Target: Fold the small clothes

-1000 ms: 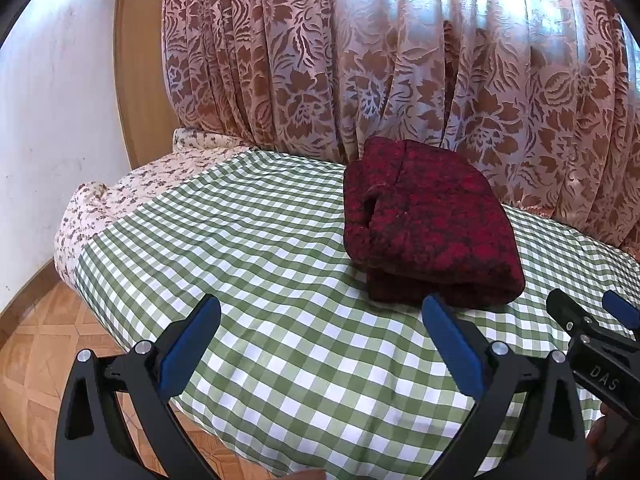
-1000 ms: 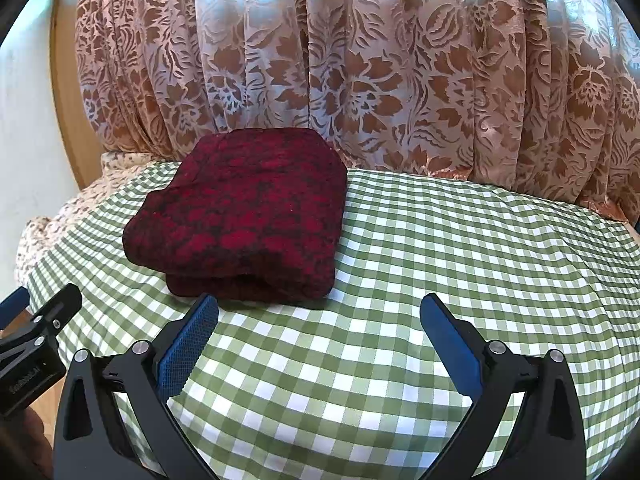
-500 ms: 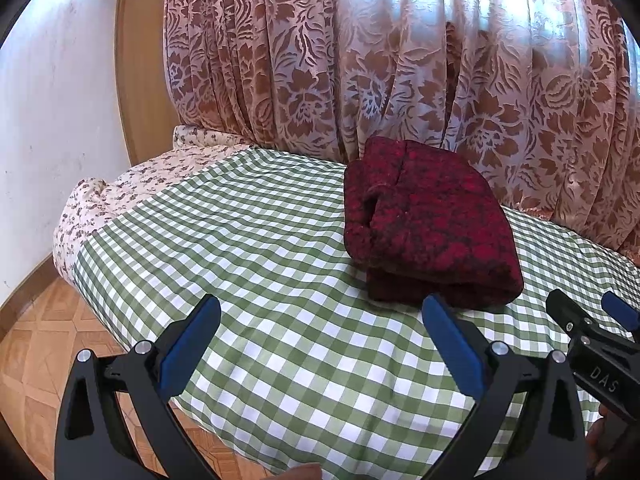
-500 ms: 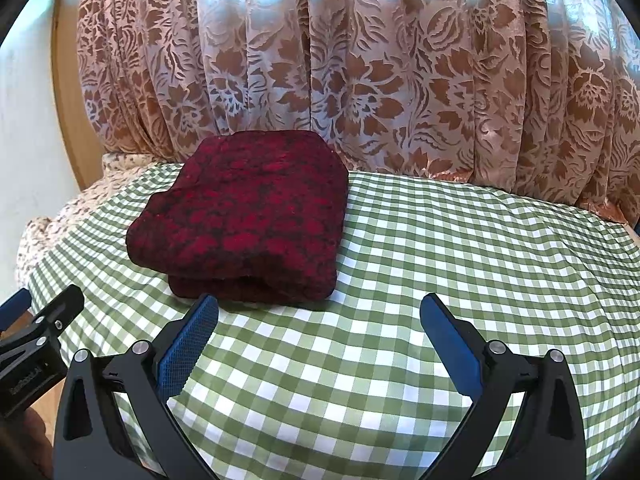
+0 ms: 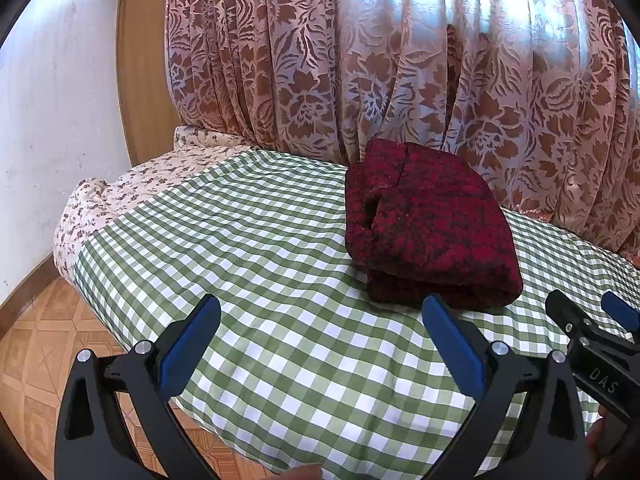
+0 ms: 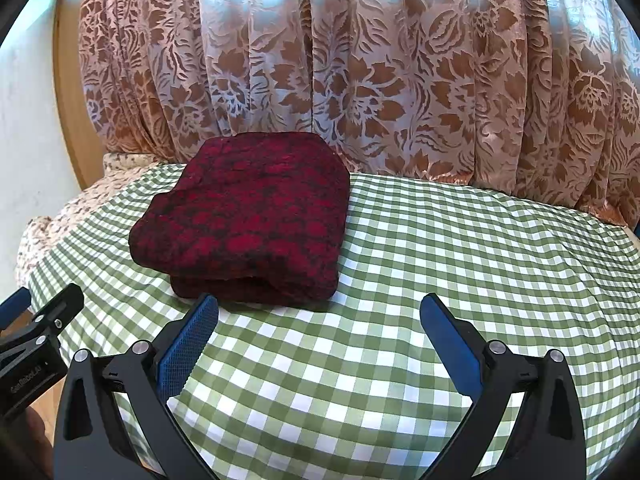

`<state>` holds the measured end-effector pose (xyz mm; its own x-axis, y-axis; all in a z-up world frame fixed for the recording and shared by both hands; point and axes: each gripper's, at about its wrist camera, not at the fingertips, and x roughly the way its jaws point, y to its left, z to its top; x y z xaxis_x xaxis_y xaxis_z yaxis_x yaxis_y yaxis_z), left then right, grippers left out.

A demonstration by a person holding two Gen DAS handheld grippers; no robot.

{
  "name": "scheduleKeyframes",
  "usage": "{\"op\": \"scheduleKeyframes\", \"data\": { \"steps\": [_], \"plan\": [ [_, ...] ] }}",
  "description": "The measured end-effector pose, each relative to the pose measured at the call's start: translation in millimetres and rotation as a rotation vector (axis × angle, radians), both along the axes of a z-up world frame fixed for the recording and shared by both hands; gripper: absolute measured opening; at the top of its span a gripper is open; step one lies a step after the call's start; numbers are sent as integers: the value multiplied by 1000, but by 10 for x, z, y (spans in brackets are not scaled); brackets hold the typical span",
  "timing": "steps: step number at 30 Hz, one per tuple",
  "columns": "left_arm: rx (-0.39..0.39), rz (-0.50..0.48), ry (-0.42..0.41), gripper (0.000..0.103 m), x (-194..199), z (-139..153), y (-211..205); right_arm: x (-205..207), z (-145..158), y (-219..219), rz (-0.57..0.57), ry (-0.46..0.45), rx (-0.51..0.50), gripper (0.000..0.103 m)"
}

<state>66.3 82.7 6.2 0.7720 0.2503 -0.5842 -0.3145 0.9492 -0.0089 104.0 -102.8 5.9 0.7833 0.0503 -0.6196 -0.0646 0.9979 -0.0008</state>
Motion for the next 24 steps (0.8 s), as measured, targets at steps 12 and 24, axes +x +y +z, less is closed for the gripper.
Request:
{"op": "scheduleKeyframes", "data": {
  "steps": [12,24],
  "plan": [
    [2,0,-1,101,-2,6,2,-5,-2,6,-1,0,0,100],
    [1,3,-3,101,-20,28,5,-15,16,20,0,-2,-2,100]
  ]
}}
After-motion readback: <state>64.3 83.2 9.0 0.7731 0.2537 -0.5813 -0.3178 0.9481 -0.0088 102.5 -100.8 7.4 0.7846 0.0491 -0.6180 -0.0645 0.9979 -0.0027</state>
